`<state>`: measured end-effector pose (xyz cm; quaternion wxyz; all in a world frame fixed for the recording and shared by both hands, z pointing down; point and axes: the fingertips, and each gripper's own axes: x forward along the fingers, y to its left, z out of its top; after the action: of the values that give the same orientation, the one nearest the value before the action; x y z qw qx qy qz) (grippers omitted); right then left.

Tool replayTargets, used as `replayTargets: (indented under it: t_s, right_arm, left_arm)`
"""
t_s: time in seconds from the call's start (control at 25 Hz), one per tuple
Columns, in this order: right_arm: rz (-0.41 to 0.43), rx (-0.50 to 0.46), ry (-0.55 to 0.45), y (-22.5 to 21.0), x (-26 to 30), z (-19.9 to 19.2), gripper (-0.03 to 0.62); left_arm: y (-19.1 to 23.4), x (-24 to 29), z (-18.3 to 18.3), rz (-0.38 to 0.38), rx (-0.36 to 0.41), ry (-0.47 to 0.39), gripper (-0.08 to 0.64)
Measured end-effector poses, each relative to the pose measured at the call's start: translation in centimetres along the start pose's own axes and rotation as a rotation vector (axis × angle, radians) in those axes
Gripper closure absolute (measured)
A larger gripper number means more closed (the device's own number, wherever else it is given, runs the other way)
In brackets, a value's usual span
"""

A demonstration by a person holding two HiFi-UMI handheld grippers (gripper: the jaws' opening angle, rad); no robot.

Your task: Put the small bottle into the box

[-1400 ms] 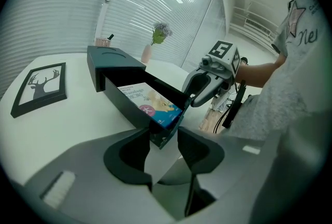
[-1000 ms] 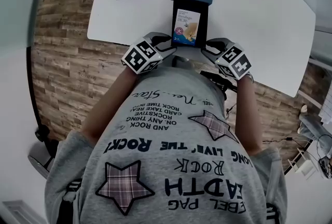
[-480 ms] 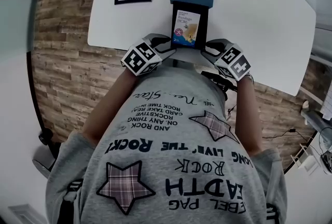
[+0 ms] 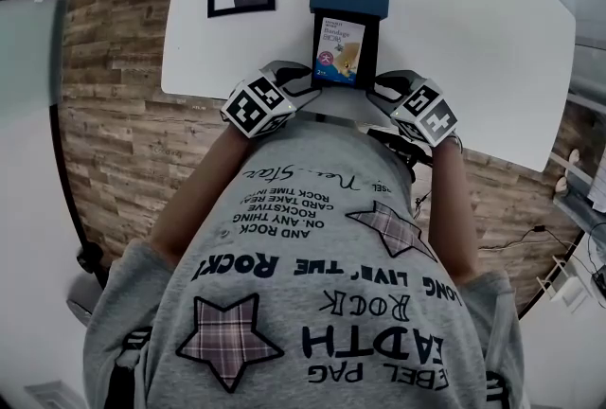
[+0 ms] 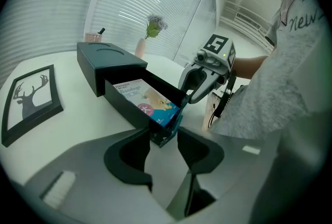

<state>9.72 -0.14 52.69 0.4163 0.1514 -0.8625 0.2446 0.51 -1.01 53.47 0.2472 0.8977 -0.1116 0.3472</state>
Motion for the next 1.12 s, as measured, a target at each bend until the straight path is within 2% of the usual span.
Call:
replayTargets:
  t_s: [0.16,1.12]
  right_arm:
    - [-0.005,0.008,-0.005,0.4,-0.2,-0.1,0.463]
    - [-0.016,0.047,-0.027,-4.0,0.1,2.0,0.463]
  left_arm:
    - [-0.3,-0.1,-0.1,-0.003,0.008,0.003,0.385]
    - [3.9,0.6,2.6,-0.009,0.001,0.003,0.385]
